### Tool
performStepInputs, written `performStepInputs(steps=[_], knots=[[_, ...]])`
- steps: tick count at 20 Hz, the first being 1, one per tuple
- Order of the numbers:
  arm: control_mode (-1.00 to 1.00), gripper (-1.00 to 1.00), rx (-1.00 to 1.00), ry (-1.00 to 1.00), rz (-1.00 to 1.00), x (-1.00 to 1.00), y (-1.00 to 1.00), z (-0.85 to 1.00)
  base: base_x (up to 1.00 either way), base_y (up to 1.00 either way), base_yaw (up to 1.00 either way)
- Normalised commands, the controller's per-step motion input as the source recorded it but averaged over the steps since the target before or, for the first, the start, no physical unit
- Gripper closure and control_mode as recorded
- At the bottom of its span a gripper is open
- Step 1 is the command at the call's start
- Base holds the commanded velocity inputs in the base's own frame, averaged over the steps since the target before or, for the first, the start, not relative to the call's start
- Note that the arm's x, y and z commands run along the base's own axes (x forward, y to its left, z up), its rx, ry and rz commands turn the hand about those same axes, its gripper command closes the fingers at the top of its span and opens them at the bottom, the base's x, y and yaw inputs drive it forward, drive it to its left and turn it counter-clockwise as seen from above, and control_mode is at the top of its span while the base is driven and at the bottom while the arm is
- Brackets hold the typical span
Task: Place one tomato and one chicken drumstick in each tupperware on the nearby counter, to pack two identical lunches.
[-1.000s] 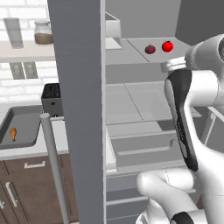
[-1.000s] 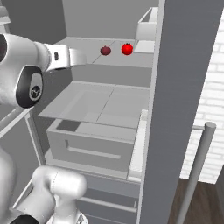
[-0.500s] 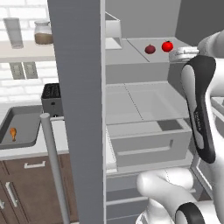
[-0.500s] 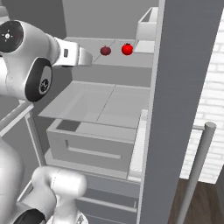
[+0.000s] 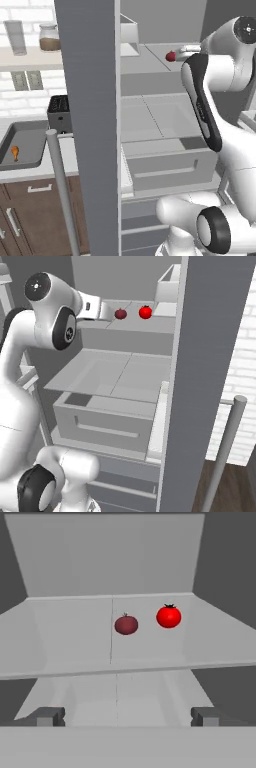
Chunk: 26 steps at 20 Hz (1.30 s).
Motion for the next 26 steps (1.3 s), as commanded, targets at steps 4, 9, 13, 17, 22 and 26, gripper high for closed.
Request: performStepInputs(steps=[4,9,13,17,22,26], knots=[[-1.0,-1.0,0.0,0.1,0.0,0.99,0.0,-0.07,0.0,0.0,0.0],[-1.0,-1.0,0.0,0.06,0.0,0.94,0.0,-0.26,0.0,0.0,0.0],[-1.0,-1.0,0.0,0.09,0.0,0.84,0.0,-0.38,0.0,0.0,0.0],[-1.0,-1.0,0.02,0.0,0.0,0.7,-0.05,0.0,0.0,0.0,0.0],[-1.0,-1.0,0.03,0.05,0.0,0.36,-0.18,0.05,0.0,0.0,0.0],[-1.0,-1.0,0.0,0.0,0.0,0.36,-0.25,-0.15,0.0,0.0,0.0]])
